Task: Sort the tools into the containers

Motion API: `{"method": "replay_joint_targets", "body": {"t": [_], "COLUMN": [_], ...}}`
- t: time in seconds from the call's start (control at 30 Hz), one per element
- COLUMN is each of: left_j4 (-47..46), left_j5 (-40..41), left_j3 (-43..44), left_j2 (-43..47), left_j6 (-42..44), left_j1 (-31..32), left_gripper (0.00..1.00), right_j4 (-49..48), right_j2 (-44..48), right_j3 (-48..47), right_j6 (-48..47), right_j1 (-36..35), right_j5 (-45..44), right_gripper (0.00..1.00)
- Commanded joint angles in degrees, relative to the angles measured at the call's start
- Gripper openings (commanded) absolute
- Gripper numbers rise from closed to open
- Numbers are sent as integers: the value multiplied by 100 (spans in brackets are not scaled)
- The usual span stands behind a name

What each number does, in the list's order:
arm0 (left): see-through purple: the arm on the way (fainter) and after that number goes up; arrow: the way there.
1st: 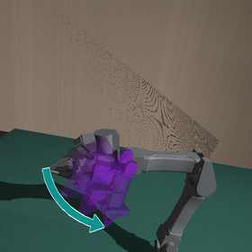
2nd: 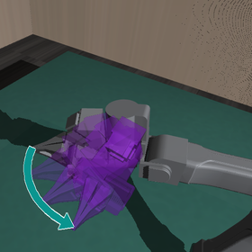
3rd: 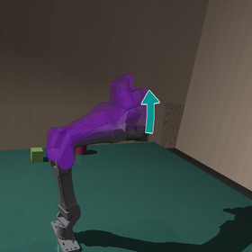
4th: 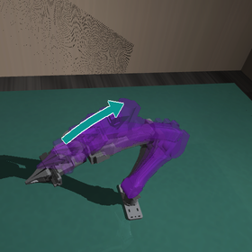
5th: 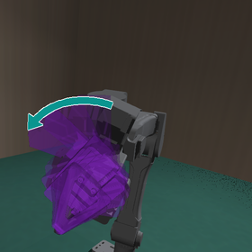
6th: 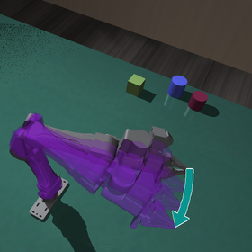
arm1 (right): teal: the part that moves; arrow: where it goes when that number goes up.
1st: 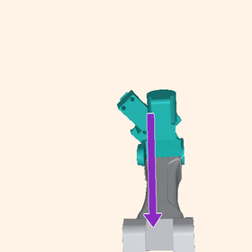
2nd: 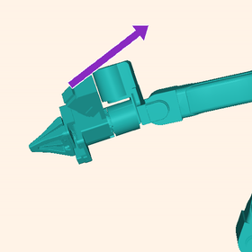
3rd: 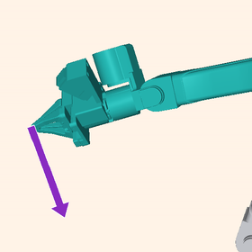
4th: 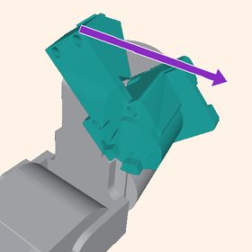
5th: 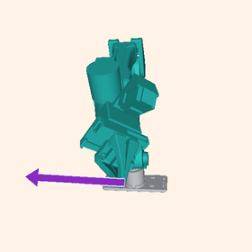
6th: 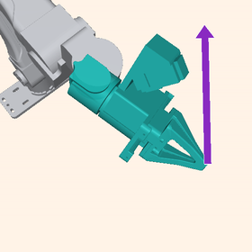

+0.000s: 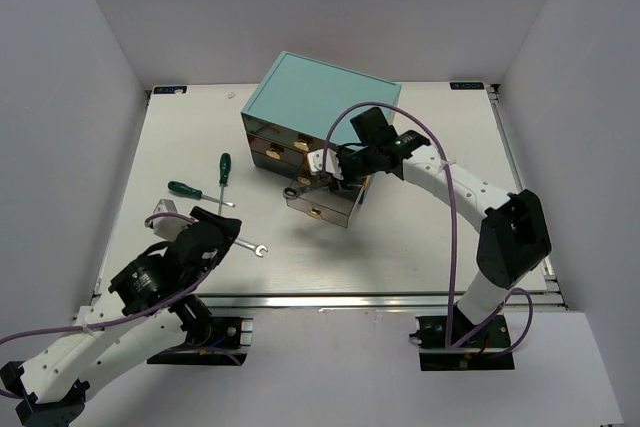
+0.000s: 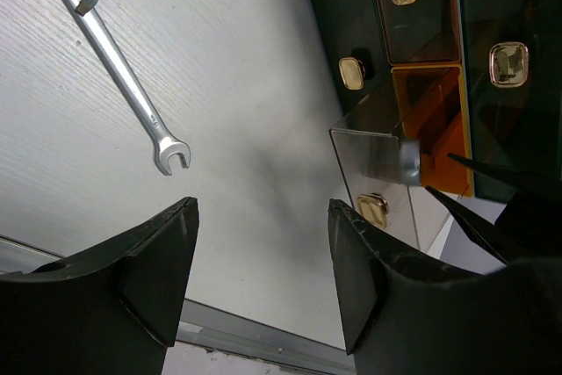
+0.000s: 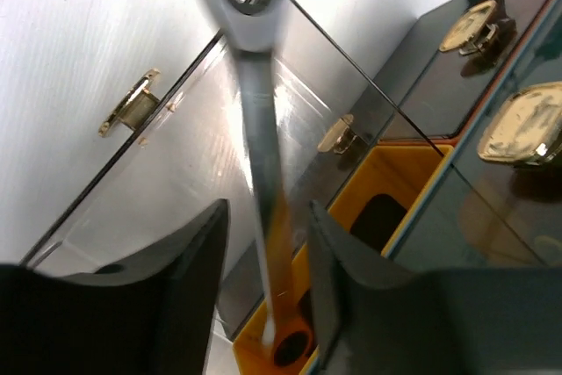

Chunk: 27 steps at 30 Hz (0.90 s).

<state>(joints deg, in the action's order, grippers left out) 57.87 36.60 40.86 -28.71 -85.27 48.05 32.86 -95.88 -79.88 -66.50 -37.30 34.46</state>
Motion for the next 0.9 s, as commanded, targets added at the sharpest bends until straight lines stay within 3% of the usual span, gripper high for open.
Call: {"method": "replay_joint_targets", "body": {"t": [0.0, 0.1, 0.23, 0.37, 0.47, 0.57, 0.87], "left_j4": [58, 67, 58, -21, -82, -65, -109], "left_j5": [84, 84, 75, 58, 40, 40, 14], "left_j3": [53, 54, 36, -26, -43, -8, -175], "left_j2": [-3, -3, -3, -29, -73, -117, -47], "left_j6": [29, 29, 28, 37, 28, 37, 20], "left_j1": [-24, -24, -24, -24, -24, -24, -24], "left_gripper": [70, 70, 70, 70, 70, 70, 64], "right_j4": [-412, -386, -447, -552, -632, -833, -1914], "right_j2": [359, 534, 763, 816, 676, 526, -80], "right_j3": [-28, -80, -221, -300, -336, -380, -458], "right_j6": [243, 461, 971, 1411, 1543, 1866, 2834], "right_j1": [91, 91, 91, 74, -84, -338, -1051], "right_j5": [-54, 192, 561, 1255, 1248, 1021, -350], "right_gripper": [48, 61, 58, 42, 15, 0, 0]}}
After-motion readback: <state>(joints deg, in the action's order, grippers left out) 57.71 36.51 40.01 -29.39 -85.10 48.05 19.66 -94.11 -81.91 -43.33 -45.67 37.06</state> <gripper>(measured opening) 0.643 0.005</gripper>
